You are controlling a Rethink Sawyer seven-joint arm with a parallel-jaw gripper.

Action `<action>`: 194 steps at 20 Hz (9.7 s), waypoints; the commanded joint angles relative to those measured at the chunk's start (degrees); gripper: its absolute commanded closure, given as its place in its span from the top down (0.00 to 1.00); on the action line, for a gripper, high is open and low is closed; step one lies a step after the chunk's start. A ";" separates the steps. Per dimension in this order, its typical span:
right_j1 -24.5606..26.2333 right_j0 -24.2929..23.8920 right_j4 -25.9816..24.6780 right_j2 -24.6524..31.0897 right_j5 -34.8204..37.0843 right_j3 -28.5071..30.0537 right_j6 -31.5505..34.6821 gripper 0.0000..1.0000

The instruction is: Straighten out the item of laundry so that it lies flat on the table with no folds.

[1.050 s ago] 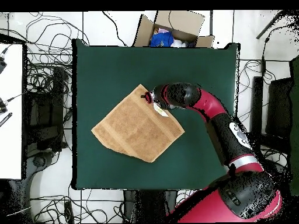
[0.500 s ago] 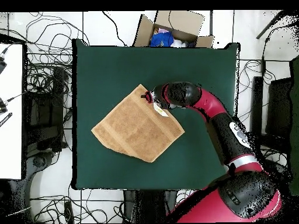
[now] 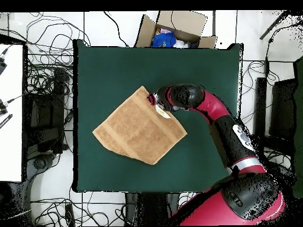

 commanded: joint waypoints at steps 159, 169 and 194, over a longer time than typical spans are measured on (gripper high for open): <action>-11.77 -13.03 -12.10 -1.80 10.59 -10.58 -28.18 1.00; -13.88 -12.68 -7.41 -3.06 9.42 -5.34 -23.09 1.00; -21.07 -4.13 2.00 -10.31 -3.63 7.14 -8.87 1.00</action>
